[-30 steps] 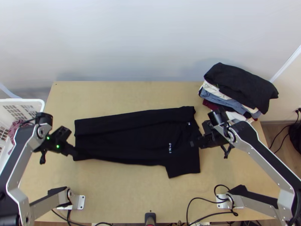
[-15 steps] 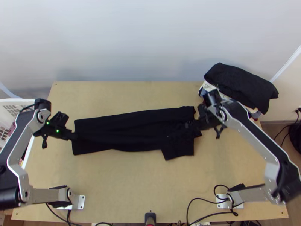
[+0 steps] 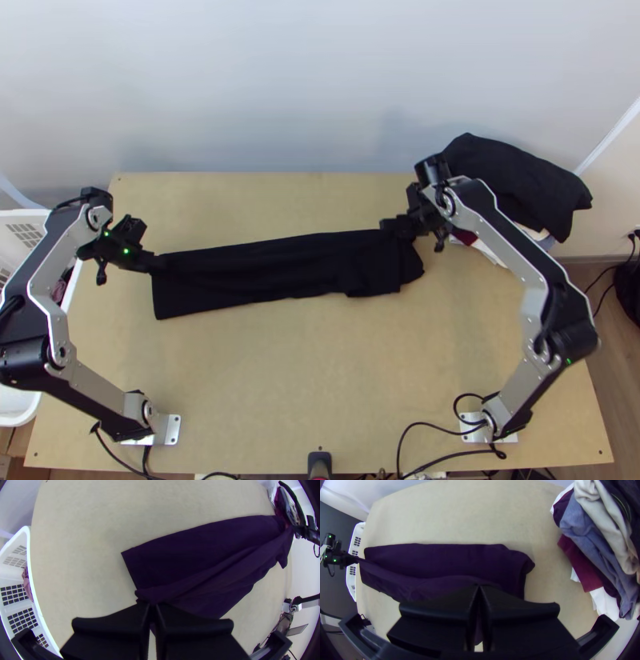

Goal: Fold the t-shirt

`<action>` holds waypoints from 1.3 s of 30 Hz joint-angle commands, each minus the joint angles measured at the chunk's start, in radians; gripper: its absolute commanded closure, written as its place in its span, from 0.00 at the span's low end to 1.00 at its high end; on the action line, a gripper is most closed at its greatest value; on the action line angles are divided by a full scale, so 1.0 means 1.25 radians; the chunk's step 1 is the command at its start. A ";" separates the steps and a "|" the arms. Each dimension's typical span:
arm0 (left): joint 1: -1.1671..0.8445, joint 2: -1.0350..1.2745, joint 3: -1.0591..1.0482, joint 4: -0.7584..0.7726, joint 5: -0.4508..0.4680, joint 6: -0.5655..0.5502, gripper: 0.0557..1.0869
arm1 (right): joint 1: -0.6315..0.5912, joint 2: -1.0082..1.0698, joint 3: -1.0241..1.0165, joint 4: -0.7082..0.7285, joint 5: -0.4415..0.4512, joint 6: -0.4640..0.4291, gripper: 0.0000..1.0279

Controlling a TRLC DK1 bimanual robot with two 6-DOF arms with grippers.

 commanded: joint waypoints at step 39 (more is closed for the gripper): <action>0.252 -0.043 -0.210 0.141 0.372 -0.043 0.06 | -0.050 -0.206 0.180 0.034 -0.209 0.270 0.03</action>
